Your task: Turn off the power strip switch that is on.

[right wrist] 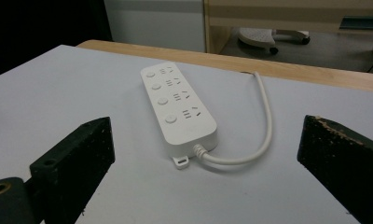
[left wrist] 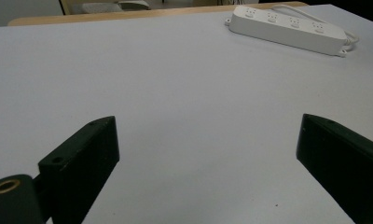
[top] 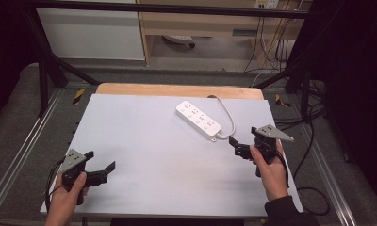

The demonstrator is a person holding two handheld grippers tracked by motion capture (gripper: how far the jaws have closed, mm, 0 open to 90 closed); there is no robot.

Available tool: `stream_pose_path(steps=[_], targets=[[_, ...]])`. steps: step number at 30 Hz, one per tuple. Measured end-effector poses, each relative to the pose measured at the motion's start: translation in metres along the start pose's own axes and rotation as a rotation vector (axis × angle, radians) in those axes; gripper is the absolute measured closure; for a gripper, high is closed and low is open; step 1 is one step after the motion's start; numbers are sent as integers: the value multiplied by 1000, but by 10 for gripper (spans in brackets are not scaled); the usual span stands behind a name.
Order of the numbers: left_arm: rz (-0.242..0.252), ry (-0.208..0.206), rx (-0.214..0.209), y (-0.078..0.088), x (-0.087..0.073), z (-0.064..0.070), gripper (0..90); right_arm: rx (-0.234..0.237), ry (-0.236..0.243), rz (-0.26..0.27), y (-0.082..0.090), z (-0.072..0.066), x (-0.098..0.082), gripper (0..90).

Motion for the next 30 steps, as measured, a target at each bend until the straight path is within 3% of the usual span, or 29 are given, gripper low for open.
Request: stream_pose_path(steps=[14,25,30], targets=[[1,-7,-3,1,0,1,56,-17,-29,26,27,9,-23,49],[3,-2,-4,1,0,1,56,-23,-23,8,41,7,-50,49],[4,0,-2,1,1,0,56,-18,-28,-20,42,6,-71,49]])
Point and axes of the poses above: each handheld gripper's, and its own axes: y roughly backward along the jaws, x roughly out of its top, z roughly to its right, the point moved 10 cm from there along -y, roughly forward along the jaws, and after that the axes turned 10 degrees about y, right-handed, at the moved point
